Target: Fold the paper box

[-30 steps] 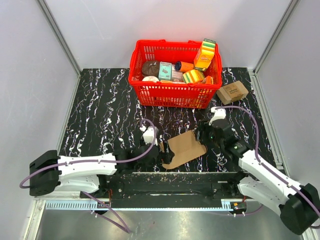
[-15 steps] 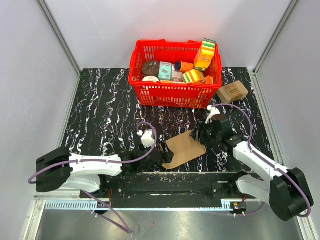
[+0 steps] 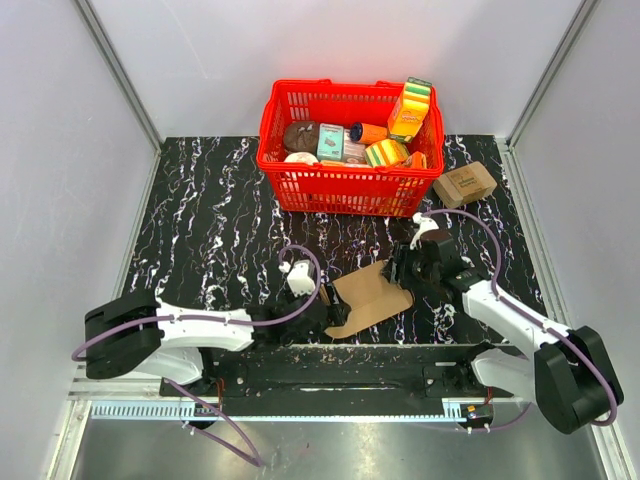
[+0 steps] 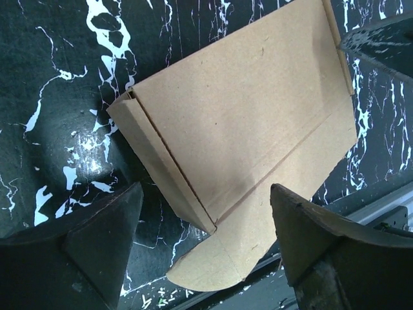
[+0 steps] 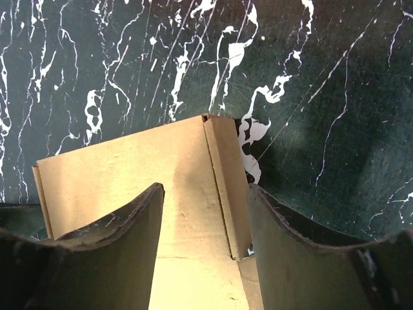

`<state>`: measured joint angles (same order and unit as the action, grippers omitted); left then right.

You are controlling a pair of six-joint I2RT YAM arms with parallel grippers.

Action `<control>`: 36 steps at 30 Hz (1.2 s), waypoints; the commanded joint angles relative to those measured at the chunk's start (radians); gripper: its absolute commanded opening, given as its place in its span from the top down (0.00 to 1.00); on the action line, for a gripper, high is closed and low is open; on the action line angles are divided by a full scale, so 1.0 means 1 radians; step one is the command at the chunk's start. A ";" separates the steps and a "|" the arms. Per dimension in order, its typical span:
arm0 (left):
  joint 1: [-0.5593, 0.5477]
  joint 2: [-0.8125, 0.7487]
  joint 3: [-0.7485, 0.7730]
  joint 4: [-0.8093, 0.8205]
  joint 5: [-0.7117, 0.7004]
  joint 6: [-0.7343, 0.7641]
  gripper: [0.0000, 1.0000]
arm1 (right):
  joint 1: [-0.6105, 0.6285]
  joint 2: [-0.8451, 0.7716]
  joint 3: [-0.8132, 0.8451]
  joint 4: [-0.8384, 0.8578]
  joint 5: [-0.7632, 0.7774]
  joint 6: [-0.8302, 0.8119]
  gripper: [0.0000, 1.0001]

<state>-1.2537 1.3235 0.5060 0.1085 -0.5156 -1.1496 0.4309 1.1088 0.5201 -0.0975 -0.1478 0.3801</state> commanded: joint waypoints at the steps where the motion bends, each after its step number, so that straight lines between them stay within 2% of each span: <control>1: 0.023 0.002 0.014 0.083 0.005 0.008 0.16 | -0.004 0.023 -0.012 0.044 -0.009 0.019 0.39; 11: 0.103 -0.052 -0.014 0.146 0.051 0.070 0.16 | -0.006 0.034 -0.042 0.087 -0.101 0.063 0.31; 22: 0.154 -0.012 -0.006 0.255 0.147 0.129 0.17 | -0.006 0.013 -0.066 0.145 -0.180 0.132 0.31; 28: 0.203 0.000 0.019 0.235 0.176 0.180 0.17 | -0.004 0.014 -0.077 0.173 -0.213 0.164 0.31; 36: 0.336 -0.030 0.065 0.177 0.229 0.298 0.16 | -0.004 0.026 -0.081 0.218 -0.275 0.184 0.31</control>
<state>-0.9615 1.3170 0.5049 0.2417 -0.3470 -0.9337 0.4217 1.1381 0.4423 0.0368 -0.3363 0.5316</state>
